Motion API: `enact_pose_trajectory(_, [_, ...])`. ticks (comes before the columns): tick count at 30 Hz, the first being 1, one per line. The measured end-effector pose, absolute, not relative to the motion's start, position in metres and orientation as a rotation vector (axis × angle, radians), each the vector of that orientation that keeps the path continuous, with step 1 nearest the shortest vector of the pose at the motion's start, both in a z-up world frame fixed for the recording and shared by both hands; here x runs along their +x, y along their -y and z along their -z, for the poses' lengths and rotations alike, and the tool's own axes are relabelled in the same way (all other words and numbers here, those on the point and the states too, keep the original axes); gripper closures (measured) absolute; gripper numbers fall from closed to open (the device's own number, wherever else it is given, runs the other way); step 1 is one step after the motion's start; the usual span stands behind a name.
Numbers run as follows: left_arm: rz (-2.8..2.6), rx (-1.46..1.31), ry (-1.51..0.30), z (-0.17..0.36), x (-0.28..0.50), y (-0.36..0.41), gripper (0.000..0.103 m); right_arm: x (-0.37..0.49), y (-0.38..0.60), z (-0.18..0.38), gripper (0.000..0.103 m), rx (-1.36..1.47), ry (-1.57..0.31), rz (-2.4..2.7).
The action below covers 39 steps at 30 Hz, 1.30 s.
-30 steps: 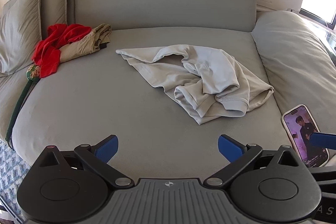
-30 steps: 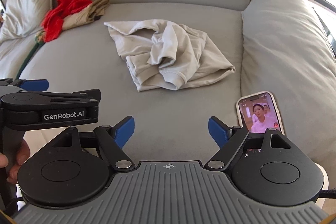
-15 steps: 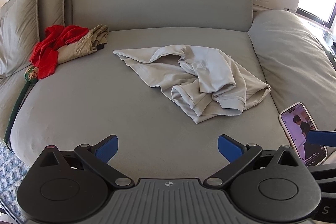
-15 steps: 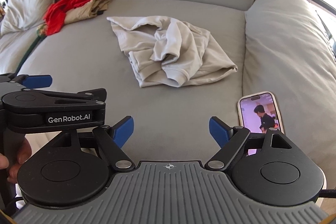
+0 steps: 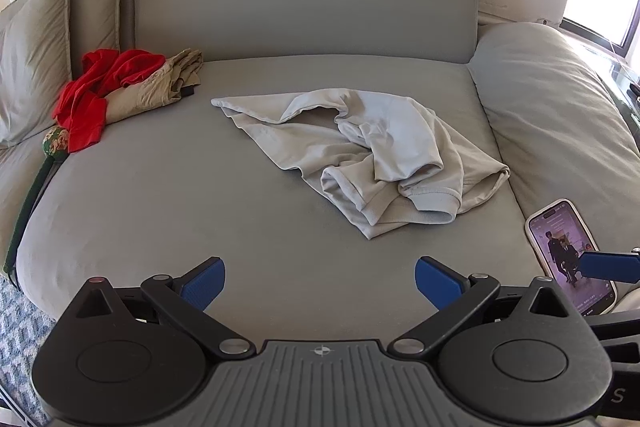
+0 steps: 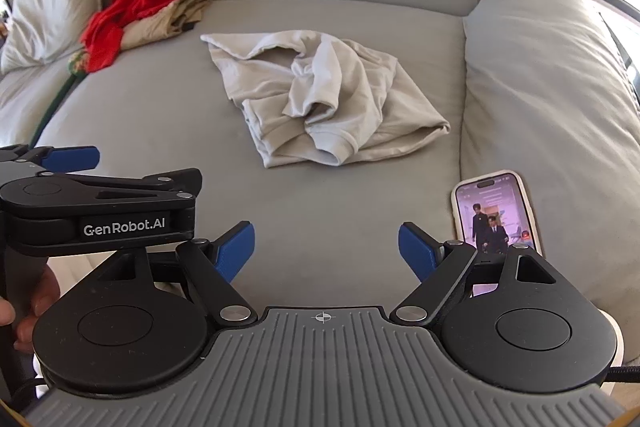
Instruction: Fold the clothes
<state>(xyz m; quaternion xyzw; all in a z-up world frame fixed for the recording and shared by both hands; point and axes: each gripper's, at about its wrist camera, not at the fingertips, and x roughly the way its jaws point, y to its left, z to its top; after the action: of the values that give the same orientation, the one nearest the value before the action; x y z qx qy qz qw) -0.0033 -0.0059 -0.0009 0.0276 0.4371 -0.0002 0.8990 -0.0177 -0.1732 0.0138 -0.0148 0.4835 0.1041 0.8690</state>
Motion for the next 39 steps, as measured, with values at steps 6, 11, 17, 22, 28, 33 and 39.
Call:
enact_pose_trajectory(6, [0.002,0.056,-0.906,0.0009,-0.0036,0.0054,0.002,-0.0188,0.1733,-0.0137,0.019,-0.028,-1.011,-0.217])
enact_pose_trajectory(11, [0.002,0.055,-0.905,0.0008,-0.0038,0.0051,0.002,-0.0199,0.1732,-0.014,0.019,-0.027,-1.01,-0.217])
enact_pose_trajectory(17, [0.004,0.054,-0.907,0.0009,-0.0041,0.0048,0.002,-0.0196,0.1741,-0.0142,0.019,-0.027,-1.01,-0.216])
enact_pose_trajectory(22, [0.022,0.062,-0.906,0.0009,-0.0041,0.0047,0.002,-0.0198,0.1742,-0.0139,0.019,-0.025,-1.011,-0.215])
enact_pose_trajectory(28, [0.022,0.061,-0.908,0.0018,-0.0043,0.0048,0.002,-0.0196,0.1743,-0.0134,0.019,-0.025,-1.012,-0.214])
enact_pose_trajectory(33, [0.025,0.059,-0.907,0.0021,-0.005,0.0043,0.002,-0.0198,0.1744,-0.0129,0.018,-0.025,-1.014,-0.212])
enact_pose_trajectory(39, [0.026,0.057,-0.907,0.0023,-0.0055,0.0032,0.002,-0.0204,0.174,-0.0129,0.018,-0.026,-1.014,-0.21])
